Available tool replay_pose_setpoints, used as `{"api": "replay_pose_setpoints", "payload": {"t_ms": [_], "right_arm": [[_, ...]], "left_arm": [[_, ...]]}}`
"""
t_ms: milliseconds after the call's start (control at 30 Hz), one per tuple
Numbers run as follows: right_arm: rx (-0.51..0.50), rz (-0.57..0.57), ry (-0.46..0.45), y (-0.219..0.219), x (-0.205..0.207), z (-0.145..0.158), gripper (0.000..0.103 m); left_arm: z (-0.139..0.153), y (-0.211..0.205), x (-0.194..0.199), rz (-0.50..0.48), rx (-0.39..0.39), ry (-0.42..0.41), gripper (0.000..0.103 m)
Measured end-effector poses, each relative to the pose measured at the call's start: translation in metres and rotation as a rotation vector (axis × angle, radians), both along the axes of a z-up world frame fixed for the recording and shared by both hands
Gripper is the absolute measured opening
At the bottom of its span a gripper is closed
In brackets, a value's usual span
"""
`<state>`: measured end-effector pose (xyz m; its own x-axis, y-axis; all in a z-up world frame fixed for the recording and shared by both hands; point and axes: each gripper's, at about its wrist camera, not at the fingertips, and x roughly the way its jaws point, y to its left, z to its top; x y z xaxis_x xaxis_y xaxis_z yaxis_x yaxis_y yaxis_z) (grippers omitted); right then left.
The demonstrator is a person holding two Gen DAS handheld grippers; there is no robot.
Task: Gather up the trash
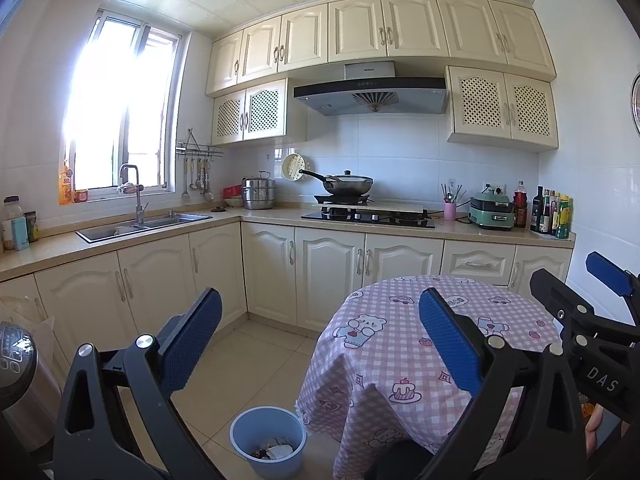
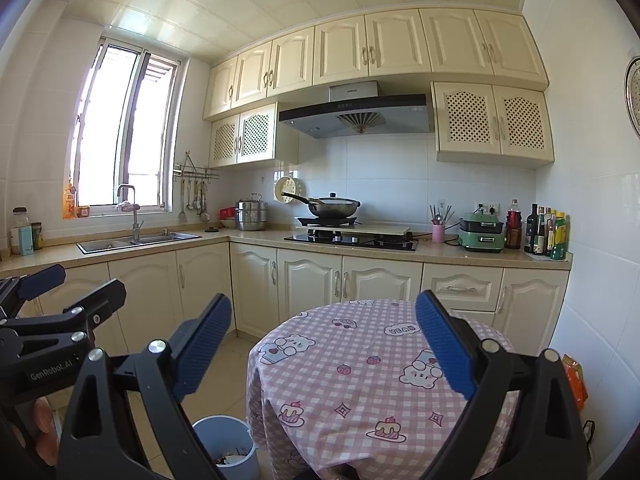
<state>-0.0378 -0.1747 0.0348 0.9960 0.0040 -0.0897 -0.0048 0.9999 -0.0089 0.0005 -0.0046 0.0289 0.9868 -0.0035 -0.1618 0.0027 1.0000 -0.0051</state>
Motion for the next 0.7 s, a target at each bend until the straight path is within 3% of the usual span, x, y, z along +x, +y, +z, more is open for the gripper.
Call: {"api": "replay_pose_setpoints", "payload": {"t_ms": [700], "right_arm": [[-0.002,0.008,0.008,0.0018,0.004,-0.0034,0.093]], "left_arm": [[-0.0029,0.0,0.0039,0.003,-0.002,0.011,0.096]]}}
